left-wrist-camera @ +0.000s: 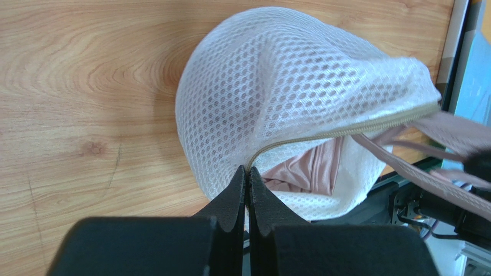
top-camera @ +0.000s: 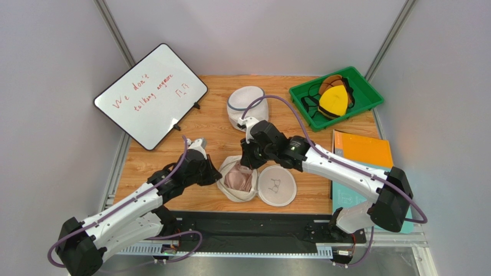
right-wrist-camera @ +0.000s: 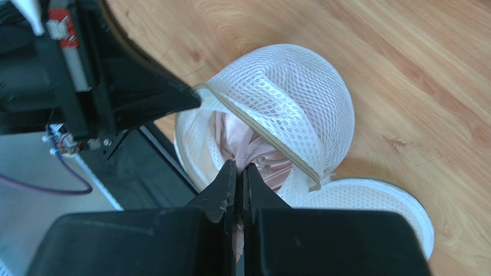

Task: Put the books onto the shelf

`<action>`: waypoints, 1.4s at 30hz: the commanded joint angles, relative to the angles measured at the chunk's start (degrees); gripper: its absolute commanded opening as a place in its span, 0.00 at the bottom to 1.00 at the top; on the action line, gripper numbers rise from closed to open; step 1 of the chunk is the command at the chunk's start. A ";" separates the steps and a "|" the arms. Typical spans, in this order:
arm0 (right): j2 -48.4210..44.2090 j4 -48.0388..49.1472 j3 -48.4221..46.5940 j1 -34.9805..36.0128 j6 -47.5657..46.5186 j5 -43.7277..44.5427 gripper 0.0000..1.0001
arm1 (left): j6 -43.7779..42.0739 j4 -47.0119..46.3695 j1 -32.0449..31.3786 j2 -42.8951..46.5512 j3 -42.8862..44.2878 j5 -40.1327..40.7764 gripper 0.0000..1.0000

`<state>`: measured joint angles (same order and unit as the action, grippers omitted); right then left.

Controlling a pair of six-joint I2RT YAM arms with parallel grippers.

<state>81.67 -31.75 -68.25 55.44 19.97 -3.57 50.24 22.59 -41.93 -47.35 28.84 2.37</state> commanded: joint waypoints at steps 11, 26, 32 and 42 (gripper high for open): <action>-7.31 -1.48 1.09 2.92 -4.67 -21.09 0.00 | 1.53 -0.18 1.41 -0.63 6.84 2.38 0.00; -14.51 1.87 -0.74 3.18 -3.62 -22.28 0.00 | 1.62 -1.58 1.85 -6.43 5.97 1.15 0.00; -16.45 0.37 -3.99 2.83 -3.53 -7.79 0.00 | 1.97 -2.99 1.77 -6.61 3.60 -0.53 0.00; -12.85 -1.64 -13.04 0.55 -4.41 -0.12 0.00 | 1.62 -3.25 1.77 -5.03 2.10 -0.53 0.00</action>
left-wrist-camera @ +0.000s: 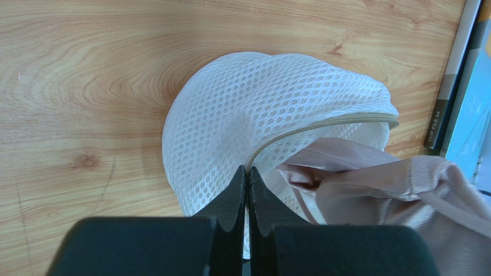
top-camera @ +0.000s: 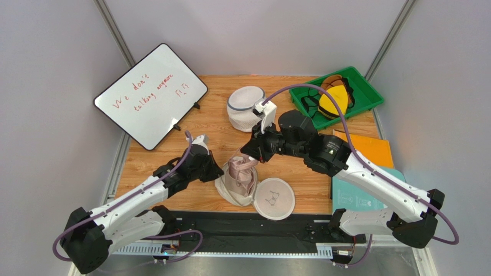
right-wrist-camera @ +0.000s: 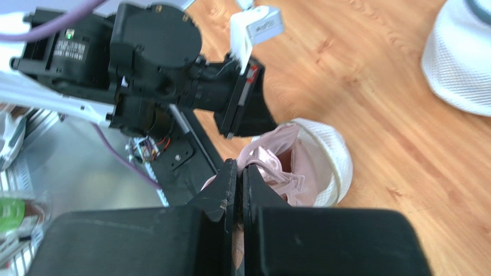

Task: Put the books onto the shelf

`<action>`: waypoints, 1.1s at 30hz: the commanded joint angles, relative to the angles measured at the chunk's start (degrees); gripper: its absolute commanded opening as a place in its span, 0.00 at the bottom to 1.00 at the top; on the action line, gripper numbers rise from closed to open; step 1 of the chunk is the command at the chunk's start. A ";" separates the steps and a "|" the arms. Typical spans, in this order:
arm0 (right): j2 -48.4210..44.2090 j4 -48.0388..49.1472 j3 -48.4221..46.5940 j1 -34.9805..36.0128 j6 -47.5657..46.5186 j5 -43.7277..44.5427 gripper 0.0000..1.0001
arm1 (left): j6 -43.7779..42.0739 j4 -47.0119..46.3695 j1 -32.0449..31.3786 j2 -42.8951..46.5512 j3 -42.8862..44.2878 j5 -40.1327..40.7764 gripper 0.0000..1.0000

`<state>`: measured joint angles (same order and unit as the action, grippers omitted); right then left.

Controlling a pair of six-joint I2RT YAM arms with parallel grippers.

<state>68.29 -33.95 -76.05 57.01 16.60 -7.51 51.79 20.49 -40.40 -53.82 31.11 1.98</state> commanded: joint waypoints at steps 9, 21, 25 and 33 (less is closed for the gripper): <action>0.53 -3.66 -14.38 -4.72 -4.21 4.78 0.00 | 0.15 -0.63 0.24 2.76 -0.70 0.57 0.00; -2.38 -6.91 -20.27 -24.39 -5.79 -1.70 0.00 | -0.90 -0.28 0.24 4.69 -0.44 -0.04 0.00; 0.52 -7.88 -23.61 -35.97 -5.79 -6.97 0.00 | -1.96 -0.36 0.24 4.78 -0.35 -0.75 0.00; 11.41 -4.46 -28.18 -55.15 -1.31 -17.62 0.00 | -3.01 1.30 0.24 6.45 0.00 0.04 0.00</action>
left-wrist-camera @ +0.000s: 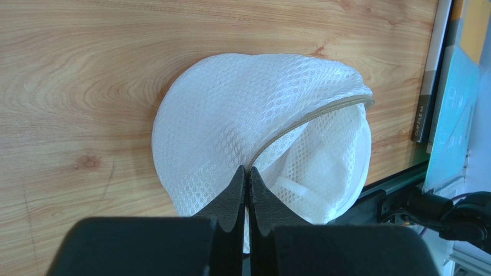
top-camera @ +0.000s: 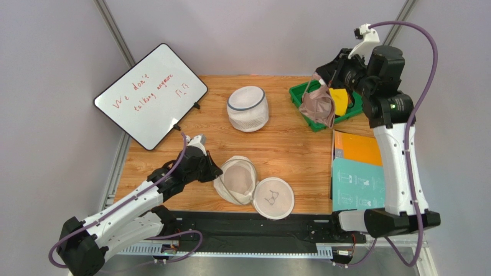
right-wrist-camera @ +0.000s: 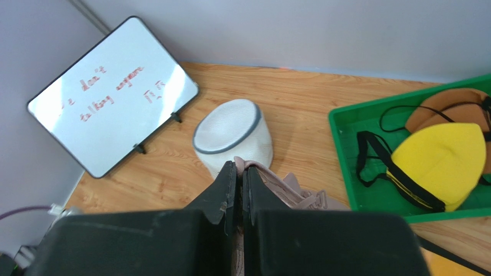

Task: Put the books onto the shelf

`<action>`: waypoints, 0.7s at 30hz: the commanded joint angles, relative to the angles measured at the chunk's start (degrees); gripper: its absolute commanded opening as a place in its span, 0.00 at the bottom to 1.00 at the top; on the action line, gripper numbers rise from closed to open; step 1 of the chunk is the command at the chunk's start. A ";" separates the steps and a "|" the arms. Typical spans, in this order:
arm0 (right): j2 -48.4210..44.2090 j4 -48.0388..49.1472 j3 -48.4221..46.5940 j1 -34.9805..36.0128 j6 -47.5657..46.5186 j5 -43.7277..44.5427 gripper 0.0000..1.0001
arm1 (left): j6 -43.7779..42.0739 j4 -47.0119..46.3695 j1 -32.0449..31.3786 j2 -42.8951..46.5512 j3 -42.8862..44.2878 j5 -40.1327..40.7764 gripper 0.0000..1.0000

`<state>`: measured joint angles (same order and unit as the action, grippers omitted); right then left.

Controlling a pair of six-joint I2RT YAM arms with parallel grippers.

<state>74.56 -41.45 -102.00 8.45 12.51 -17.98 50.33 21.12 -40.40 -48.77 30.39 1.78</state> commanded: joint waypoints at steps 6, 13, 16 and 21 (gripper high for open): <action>14.98 7.07 -6.28 -14.68 6.02 -9.27 0.00 | -2.42 1.55 0.24 1.84 1.16 -0.02 0.00; 26.85 10.16 -13.39 -16.97 7.44 -10.32 0.00 | -3.22 2.52 0.24 1.05 2.30 0.33 0.00; 33.00 9.55 -17.61 -17.50 7.96 -10.94 0.00 | -3.04 2.26 0.24 0.44 2.22 0.50 0.00; 42.41 9.46 -19.47 -19.60 9.46 -7.26 0.00 | -2.51 1.73 0.24 -0.18 2.04 -0.02 0.00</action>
<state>111.53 -33.91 -119.17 -9.10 19.73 -27.31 48.47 23.05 -40.40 -48.77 30.44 1.85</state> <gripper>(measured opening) 0.014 0.007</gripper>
